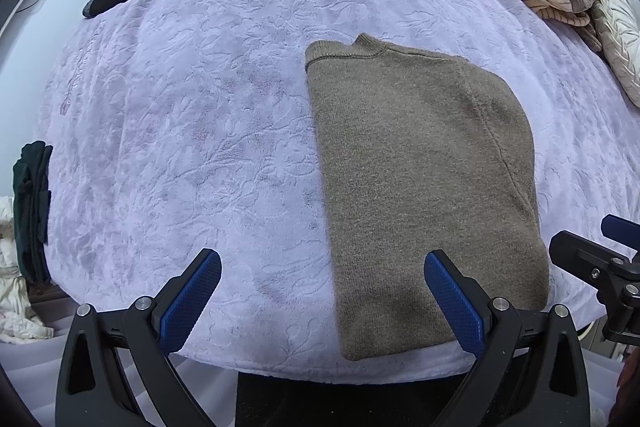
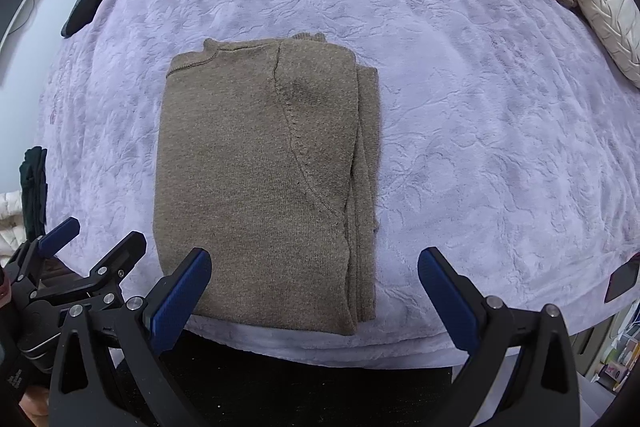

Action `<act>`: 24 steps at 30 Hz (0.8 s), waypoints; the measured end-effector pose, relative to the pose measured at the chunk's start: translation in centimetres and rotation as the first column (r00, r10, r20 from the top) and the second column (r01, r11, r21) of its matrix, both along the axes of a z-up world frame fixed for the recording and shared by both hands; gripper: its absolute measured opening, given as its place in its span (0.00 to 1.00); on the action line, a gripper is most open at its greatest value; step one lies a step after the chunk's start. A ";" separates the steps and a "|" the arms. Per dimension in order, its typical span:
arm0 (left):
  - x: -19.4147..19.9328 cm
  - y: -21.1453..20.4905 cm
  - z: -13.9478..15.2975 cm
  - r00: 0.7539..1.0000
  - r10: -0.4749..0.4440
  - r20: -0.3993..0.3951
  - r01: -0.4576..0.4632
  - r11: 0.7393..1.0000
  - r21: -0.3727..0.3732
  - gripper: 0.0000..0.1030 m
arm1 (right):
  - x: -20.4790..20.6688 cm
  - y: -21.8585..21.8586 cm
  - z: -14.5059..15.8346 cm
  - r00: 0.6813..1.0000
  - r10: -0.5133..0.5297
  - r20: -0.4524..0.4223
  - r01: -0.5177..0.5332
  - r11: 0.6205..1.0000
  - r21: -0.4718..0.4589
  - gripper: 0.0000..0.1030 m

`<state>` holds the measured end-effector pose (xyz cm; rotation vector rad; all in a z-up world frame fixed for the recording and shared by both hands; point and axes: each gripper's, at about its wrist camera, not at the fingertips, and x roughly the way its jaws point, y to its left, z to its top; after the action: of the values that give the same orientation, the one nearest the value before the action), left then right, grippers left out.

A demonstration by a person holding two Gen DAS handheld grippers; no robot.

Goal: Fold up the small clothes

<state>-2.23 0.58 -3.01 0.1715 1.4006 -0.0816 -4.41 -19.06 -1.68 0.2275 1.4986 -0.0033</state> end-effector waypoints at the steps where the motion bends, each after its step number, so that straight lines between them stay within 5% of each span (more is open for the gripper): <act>1: 0.0 0.0 0.0 1.000 0.001 -0.001 -0.001 1.000 0.000 0.99 | 0.0 -0.1 -0.1 1.000 0.000 -0.001 0.000 1.000 -0.001 1.00; 24: 0.5 -1.2 -0.6 0.999 -0.010 -0.034 0.010 1.000 -0.005 0.99 | 1.0 -0.4 -0.8 1.000 0.011 -0.014 -0.011 1.000 0.001 1.00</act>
<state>-1.74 -0.59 -3.61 0.1742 1.4339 -0.0968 -3.39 -19.43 -2.49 0.2202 1.5138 0.0043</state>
